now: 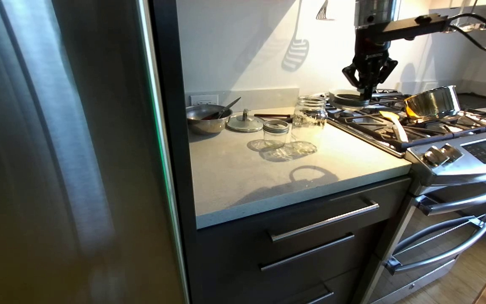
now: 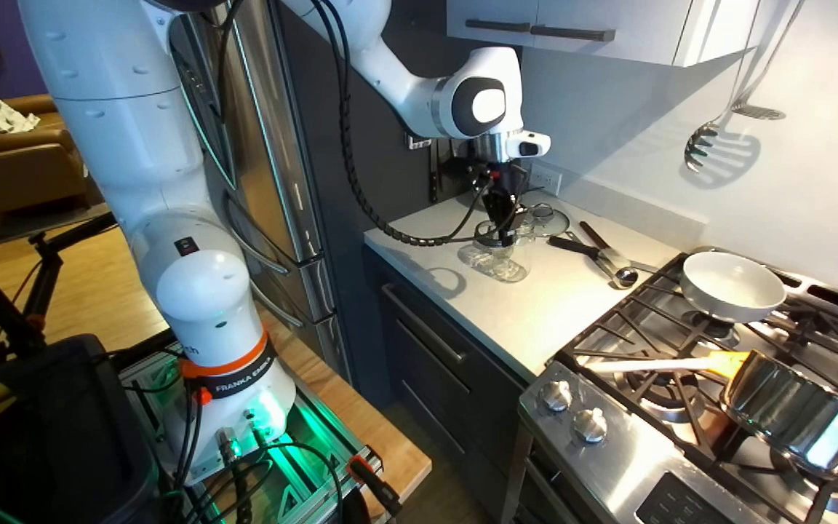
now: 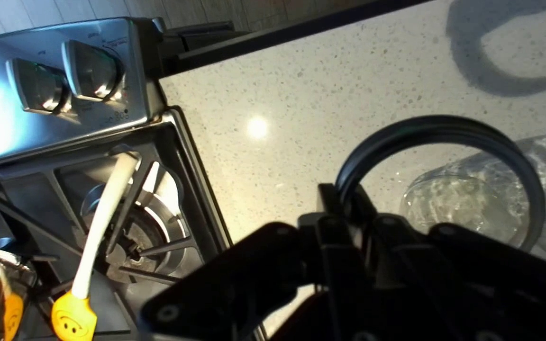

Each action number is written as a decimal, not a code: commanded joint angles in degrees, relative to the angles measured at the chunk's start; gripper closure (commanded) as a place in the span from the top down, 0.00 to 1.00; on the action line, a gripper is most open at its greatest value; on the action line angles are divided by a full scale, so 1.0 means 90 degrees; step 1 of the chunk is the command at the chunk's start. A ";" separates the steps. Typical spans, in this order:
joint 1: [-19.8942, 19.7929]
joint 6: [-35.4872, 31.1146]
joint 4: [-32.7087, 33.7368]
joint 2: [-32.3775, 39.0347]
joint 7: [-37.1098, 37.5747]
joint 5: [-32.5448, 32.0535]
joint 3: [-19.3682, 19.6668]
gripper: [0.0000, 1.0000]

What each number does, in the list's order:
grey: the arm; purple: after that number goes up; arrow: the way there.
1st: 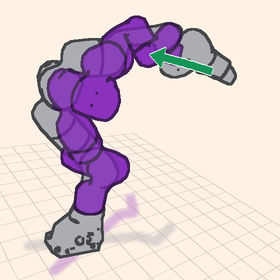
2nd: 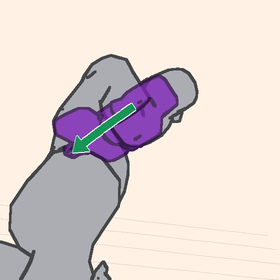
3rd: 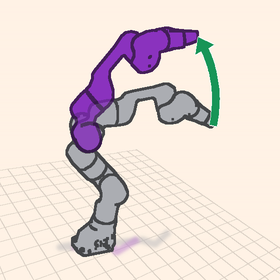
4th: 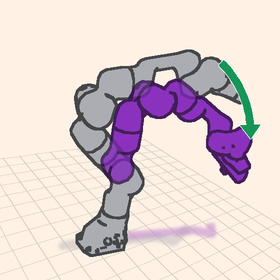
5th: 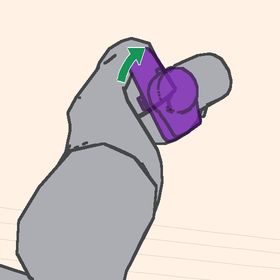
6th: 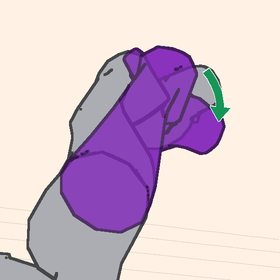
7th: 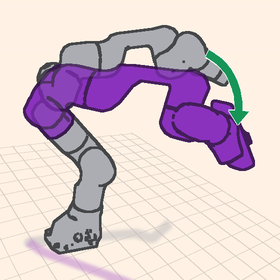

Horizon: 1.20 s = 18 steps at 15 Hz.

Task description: Remove the lids from the big and small jug

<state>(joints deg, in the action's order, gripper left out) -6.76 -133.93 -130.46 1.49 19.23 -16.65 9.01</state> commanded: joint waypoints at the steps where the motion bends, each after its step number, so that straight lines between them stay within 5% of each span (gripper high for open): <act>1: -0.0264 -0.1003 -0.1065 -0.0536 0.0115 -0.0307 0.0169 0.02; 2: -0.0175 -0.0492 -0.0478 -0.0223 -0.0004 -0.0128 0.0038 0.09; 10: -0.0434 -0.0902 -0.0768 -0.0101 -0.0163 -0.0106 0.0215 0.02; 18: -0.0809 -0.2810 -0.0898 0.1008 -0.0542 -0.0865 0.0808 0.02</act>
<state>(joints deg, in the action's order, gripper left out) -13.32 -152.08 -138.65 5.97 14.66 -22.92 14.14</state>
